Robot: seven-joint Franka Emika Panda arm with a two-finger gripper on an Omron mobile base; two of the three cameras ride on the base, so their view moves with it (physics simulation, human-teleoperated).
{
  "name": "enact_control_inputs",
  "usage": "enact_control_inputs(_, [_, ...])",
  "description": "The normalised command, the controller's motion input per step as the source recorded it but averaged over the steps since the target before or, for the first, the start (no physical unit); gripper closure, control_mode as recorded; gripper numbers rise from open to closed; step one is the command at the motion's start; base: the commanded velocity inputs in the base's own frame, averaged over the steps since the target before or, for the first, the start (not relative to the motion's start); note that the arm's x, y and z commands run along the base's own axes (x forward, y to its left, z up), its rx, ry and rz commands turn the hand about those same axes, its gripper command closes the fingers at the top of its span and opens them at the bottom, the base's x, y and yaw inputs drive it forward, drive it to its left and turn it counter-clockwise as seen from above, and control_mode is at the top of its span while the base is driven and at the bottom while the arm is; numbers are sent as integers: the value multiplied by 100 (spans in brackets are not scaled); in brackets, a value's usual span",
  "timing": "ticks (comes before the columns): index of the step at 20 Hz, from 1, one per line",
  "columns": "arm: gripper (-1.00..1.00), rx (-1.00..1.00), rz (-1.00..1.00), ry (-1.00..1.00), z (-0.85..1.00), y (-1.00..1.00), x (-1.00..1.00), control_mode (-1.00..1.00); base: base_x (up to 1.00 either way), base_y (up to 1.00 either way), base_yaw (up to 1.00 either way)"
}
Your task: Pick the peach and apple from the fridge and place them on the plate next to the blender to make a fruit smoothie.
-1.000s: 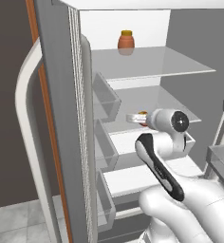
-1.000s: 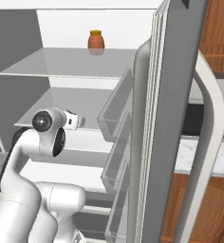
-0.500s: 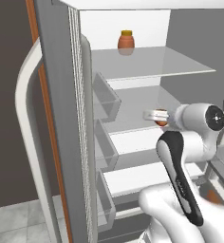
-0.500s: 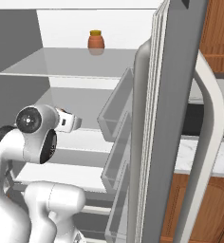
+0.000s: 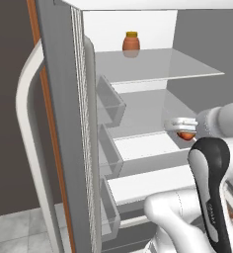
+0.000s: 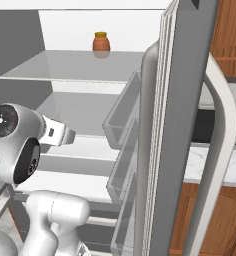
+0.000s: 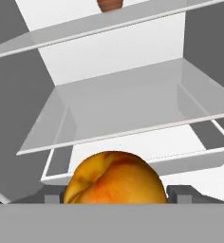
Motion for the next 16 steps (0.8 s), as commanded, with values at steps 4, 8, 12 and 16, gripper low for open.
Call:
enact_control_inputs(4, [100,0,0,0,-15,0,-69,-100,0,0,0])
enact_control_inputs(8, [100,-7,1,0,-10,10,-14,-100,0,0,0])
enact_control_inputs(12, [100,-4,0,0,-6,4,-6,-100,0,0,0])
enact_control_inputs(16, [100,0,0,0,0,0,0,100,-64,4,-34])
